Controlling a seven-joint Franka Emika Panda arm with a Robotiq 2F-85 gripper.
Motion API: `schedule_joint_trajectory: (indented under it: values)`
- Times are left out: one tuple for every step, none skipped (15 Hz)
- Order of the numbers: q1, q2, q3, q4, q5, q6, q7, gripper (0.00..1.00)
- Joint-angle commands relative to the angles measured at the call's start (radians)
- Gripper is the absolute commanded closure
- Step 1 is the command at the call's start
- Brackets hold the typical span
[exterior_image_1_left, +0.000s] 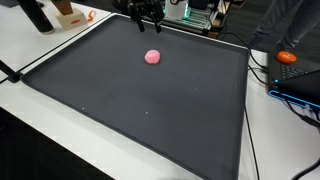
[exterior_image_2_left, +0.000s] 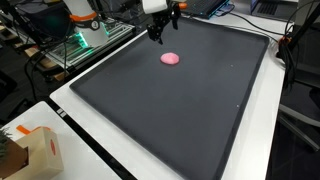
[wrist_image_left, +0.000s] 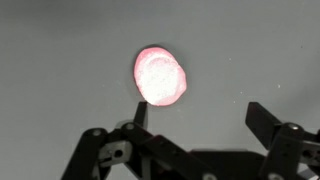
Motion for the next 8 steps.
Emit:
schedule_joint_trajectory:
  values:
    - [0.032,-0.016,0.016,-0.003,-0.219,-0.011,0.109,0.0]
    - [0.04,-0.013,0.022,0.01,-0.283,-0.026,0.138,0.0]
    - [0.046,-0.01,0.029,0.021,-0.341,-0.038,0.165,0.0]
    - [0.054,-0.008,0.035,0.035,-0.388,-0.057,0.186,0.0]
    - [0.061,-0.006,0.041,0.051,-0.43,-0.08,0.206,0.0]
    - [0.067,-0.003,0.046,0.071,-0.456,-0.109,0.222,0.0]
    - [0.072,-0.002,0.051,0.088,-0.485,-0.138,0.237,0.0]
    - [0.076,0.0,0.054,0.111,-0.508,-0.171,0.252,0.0]
